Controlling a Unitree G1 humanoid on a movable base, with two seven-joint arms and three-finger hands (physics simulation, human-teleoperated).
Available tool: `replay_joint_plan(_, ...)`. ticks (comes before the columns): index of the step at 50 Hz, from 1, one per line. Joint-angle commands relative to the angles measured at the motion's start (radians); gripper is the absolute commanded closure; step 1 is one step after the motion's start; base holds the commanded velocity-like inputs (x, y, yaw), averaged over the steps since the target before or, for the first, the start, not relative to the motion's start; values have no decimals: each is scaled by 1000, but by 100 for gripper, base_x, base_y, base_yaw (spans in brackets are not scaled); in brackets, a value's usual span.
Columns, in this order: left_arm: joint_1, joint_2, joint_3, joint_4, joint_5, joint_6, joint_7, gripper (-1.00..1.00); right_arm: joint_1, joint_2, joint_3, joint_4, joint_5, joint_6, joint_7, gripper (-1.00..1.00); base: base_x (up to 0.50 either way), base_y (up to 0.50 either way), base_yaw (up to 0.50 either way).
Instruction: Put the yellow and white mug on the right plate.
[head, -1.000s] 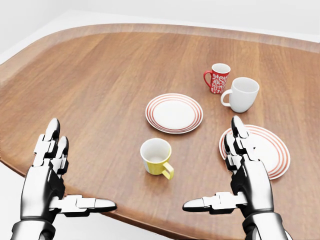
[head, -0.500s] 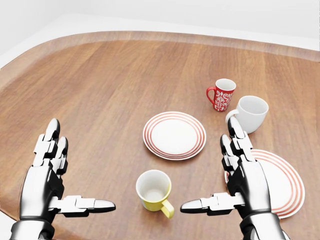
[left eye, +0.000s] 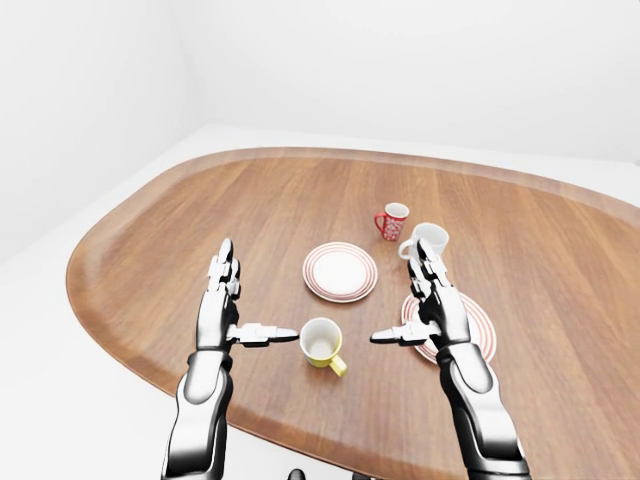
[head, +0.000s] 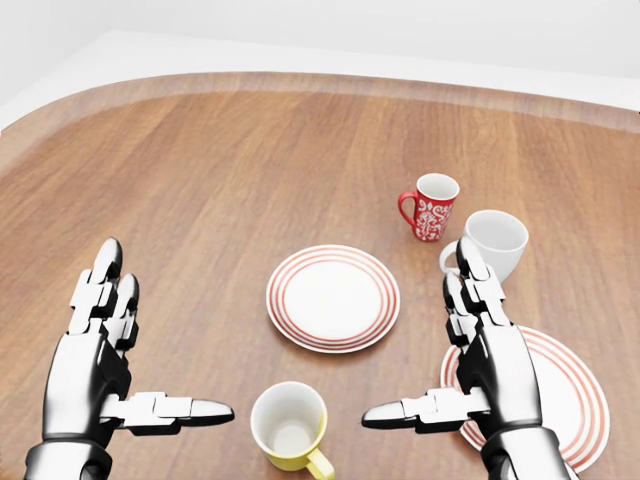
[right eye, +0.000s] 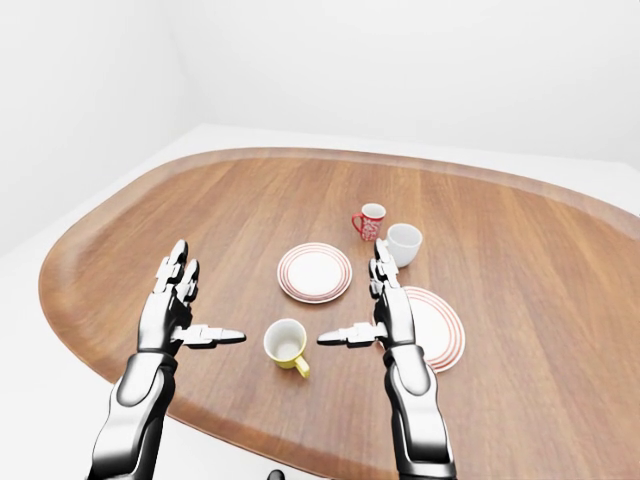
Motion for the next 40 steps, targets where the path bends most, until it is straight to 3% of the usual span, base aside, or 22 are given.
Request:
replay_joint_plan(1, -5, 2, 5, -2, -2, 0, -1, -100, -24, 4, -7, 40, -19, 4, -35, -100, 0, 0, 0)
replay_joint_plan(7, -12, 8, 19, 2, -8, 0, -5, -100, -48, -5, -3, 64, -39, 4, -56, -100, 0, 0, 0)
replay_joint_plan(8, -45, 48, 87, 33, -34, 0, -19, -100, -258, -80, 36, 106, -219, 4, -69, -100, 0, 0, 0)
replay_joint_plan(9, -48, 48, 93, 36, -33, 0, -22, -100, -272, -73, 31, 114, -244, 4, -58, -100, 0, 0, 0)
replay_joint_plan(24, -62, 58, 125, 50, -35, 0, -35, -100, -287, -40, 28, 110, -342, 4, -17, -100, 0, 0, 0)
replay_joint_plan(40, -67, 69, 148, 48, -46, 0, -39, -100, -310, -20, 83, 137, -493, 4, 10, -100, 0, 0, 0)
